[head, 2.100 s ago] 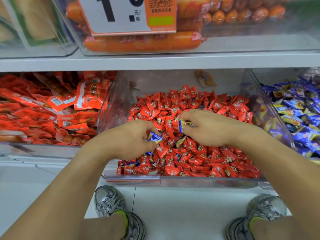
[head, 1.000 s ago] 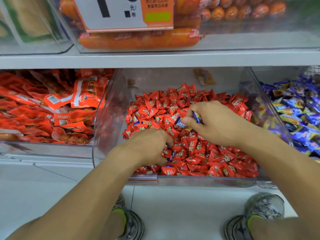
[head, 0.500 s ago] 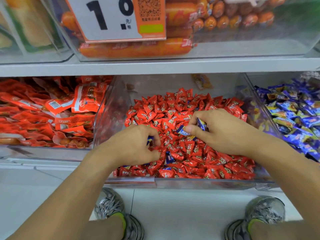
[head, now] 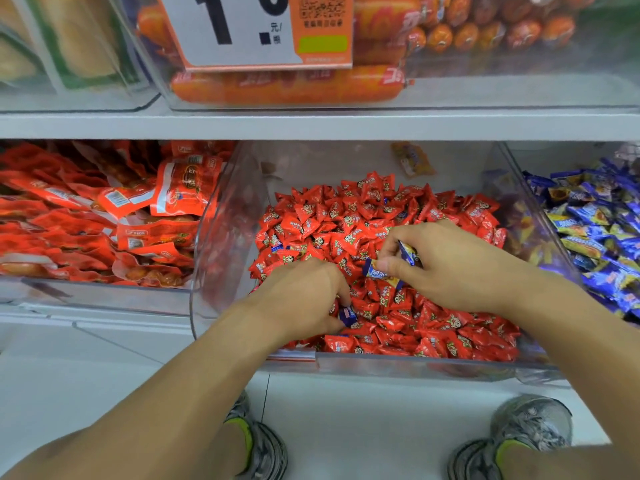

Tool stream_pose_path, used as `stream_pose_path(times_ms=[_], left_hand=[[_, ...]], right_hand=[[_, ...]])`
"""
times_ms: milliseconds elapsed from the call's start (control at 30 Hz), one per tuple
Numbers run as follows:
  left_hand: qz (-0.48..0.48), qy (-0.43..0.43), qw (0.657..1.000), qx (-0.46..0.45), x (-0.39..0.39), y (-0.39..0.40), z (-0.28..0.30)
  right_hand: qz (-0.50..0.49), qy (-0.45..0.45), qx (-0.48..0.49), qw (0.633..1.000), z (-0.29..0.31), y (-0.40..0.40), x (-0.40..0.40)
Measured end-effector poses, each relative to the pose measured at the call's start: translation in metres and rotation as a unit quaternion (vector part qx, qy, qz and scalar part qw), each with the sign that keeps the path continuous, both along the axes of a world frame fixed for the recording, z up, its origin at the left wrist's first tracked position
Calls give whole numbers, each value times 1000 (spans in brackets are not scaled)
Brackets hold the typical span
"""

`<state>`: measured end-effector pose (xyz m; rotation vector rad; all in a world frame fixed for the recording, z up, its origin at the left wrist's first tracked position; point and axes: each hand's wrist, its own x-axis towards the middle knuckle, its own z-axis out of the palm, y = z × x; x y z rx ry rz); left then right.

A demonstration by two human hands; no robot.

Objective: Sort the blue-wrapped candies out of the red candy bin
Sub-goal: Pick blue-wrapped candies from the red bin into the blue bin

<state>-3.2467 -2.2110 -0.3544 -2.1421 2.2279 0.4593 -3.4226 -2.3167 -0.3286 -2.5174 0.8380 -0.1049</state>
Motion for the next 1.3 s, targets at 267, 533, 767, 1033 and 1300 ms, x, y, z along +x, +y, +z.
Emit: stream_pose_path(times_ms=[267,533,767,1033,1300], left_hand=[[63,119,991,-26,18,-5,10],[13,1,1000,-10,1,2,4],[57,64,996,-2,11,-4,11],[232,401,886,-18,13,2,39],[367,620,680,-139,-59,-10,26]], right_hand=[[-6,4,2,1000,2,1,-5],[-1,9,10,1000,4,3,-7],[3,10,7,1000,4,2,-8],[-1,-72,89,993,10,11,-4],[-179,-271,183,928,-2,37,5]])
